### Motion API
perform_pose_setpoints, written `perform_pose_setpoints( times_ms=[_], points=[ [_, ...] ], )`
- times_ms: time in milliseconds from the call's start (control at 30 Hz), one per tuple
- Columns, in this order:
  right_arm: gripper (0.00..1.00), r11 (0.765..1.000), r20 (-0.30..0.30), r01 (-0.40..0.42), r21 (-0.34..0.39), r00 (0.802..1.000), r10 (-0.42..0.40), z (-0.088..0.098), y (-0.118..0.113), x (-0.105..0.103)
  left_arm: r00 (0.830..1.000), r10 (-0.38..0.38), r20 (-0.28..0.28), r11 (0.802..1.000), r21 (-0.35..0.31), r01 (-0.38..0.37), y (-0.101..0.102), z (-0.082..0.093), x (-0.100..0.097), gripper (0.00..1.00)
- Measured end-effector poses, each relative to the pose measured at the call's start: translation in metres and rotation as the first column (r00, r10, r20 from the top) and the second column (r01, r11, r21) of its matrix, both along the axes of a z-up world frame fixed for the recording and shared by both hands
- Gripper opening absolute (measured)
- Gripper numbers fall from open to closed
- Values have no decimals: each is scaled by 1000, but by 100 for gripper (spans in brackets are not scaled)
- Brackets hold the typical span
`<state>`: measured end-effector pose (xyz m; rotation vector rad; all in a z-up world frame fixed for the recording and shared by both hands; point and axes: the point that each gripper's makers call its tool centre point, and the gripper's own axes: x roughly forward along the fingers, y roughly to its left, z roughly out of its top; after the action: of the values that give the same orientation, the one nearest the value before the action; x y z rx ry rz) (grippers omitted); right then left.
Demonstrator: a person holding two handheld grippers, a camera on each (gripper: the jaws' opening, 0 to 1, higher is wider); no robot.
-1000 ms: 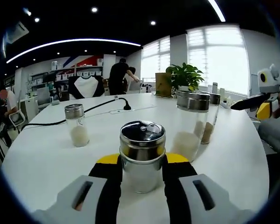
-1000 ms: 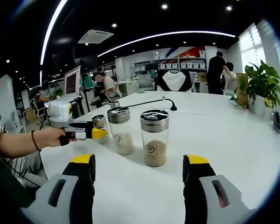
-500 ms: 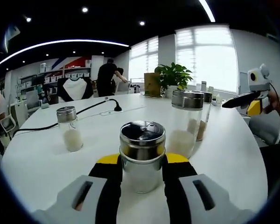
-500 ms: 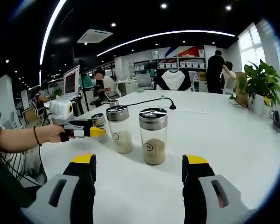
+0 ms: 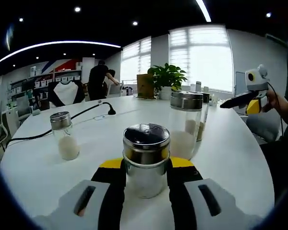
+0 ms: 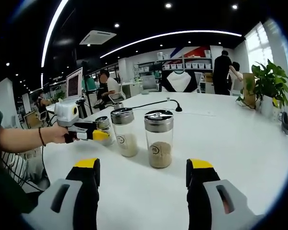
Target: Rotate the seasoning bottle until the label or dispensing opening points toward the visible target arrow and the bottle remains upright within the marked orientation range
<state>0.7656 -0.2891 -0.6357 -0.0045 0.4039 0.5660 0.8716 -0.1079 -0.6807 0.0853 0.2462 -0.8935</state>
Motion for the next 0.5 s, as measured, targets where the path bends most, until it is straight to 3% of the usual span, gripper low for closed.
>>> perform_pose_setpoints(
  times_ms=[267, 500],
  points=[
    [74, 1000, -8, -6, -5, 1000, 6, -1, 0, 1, 998, -63, 0, 998, 19, 63, -1, 0, -3, 35],
    [74, 1000, -11, -4, -14, 1000, 3, -2, -1, 1, 997, -75, -2, 997, 13, 75, -2, 0, -3, 35]
  ],
)
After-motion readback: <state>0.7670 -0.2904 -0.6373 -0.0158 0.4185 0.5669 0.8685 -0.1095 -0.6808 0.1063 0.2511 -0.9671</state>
